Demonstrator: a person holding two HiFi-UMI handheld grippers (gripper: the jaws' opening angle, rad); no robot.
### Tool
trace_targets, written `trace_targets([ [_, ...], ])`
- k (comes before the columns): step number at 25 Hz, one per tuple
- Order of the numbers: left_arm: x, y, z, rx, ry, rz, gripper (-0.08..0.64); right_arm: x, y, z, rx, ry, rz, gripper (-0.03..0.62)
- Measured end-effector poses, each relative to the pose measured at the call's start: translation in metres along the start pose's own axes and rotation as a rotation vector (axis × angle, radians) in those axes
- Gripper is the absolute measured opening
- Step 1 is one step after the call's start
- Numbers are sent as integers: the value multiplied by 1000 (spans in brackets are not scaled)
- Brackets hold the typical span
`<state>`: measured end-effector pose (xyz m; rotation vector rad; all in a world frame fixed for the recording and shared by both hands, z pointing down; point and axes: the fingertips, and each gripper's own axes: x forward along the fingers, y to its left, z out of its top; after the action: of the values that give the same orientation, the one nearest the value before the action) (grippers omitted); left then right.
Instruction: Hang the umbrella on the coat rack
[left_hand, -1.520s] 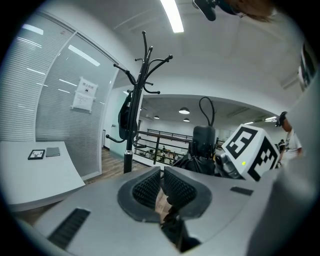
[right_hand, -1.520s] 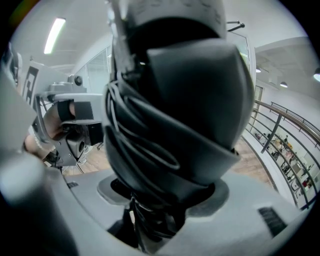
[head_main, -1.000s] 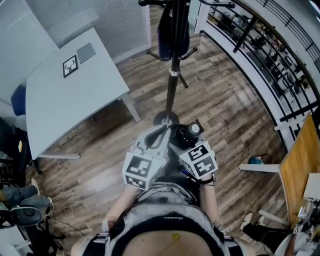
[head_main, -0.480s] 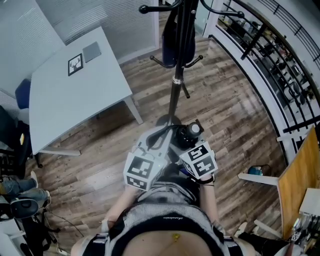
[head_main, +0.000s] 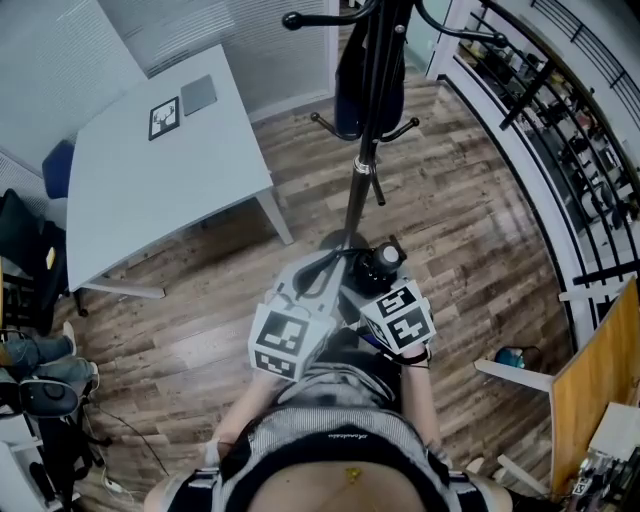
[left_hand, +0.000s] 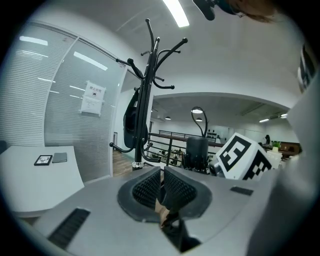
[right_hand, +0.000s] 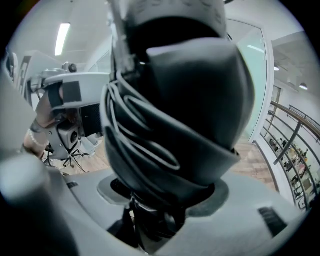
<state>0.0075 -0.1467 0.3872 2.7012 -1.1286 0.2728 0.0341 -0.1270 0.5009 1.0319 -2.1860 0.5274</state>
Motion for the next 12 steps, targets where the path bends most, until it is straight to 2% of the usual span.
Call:
trace_targets([
  [12, 24, -3, -3, -14, 18, 67, 21, 7, -27, -8, -42, 27, 55, 282],
])
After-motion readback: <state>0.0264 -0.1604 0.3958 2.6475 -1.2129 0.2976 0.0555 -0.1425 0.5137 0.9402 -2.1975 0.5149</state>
